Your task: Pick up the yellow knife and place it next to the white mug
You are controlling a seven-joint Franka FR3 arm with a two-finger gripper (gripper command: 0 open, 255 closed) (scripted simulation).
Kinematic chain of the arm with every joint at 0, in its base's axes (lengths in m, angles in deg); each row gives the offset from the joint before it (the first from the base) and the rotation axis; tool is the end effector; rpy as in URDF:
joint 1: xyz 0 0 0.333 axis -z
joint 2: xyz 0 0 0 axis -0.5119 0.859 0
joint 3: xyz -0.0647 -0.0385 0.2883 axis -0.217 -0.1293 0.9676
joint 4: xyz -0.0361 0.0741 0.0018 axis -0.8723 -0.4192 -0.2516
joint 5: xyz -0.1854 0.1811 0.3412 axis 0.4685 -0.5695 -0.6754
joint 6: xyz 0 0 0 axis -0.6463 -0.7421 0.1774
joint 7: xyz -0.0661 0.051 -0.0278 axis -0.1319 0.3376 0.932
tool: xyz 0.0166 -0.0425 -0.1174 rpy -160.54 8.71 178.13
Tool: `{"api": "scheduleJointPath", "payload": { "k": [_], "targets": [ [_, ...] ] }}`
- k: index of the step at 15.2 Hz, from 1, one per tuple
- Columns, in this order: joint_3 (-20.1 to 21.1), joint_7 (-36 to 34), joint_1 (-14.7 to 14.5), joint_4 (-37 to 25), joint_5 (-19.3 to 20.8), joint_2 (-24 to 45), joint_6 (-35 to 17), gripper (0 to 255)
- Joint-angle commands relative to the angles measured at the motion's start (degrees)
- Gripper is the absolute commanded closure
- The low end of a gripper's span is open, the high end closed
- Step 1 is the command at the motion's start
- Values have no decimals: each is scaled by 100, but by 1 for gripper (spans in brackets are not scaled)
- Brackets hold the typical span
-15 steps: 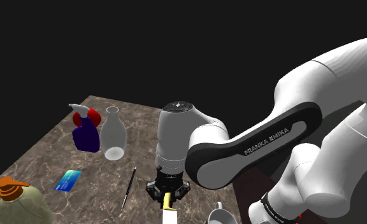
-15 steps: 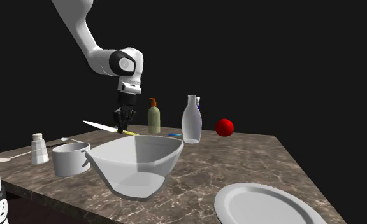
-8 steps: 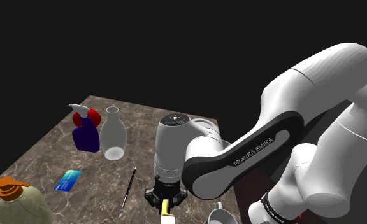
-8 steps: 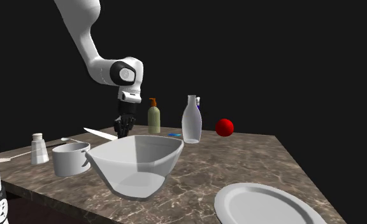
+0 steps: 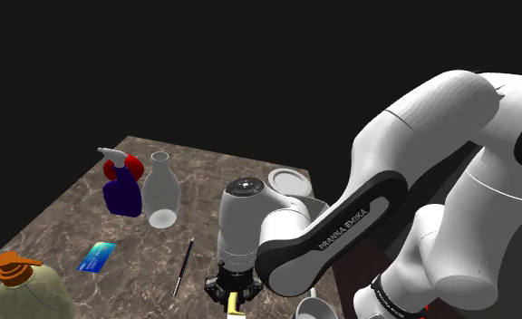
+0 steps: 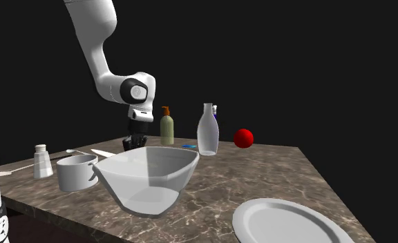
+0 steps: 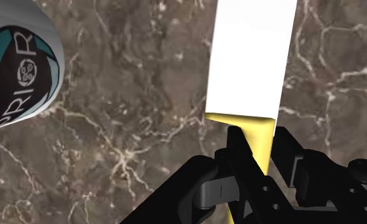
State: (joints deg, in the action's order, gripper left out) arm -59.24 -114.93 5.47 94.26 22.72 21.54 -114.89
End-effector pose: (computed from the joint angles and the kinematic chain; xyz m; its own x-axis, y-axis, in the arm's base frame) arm 0.2996 0.3842 0.1775 0.7831 -0.5980 -0.1709 -0.5964 -0.7999 0.0664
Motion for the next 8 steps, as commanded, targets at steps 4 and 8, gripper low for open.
{"api": "scheduleJointPath", "payload": {
  "k": [4, 8],
  "targets": [
    [-6, -4, -1, -2, 15, 30, -30, 255],
    [-6, -4, -1, -2, 15, 30, -30, 0]
  ]
}}
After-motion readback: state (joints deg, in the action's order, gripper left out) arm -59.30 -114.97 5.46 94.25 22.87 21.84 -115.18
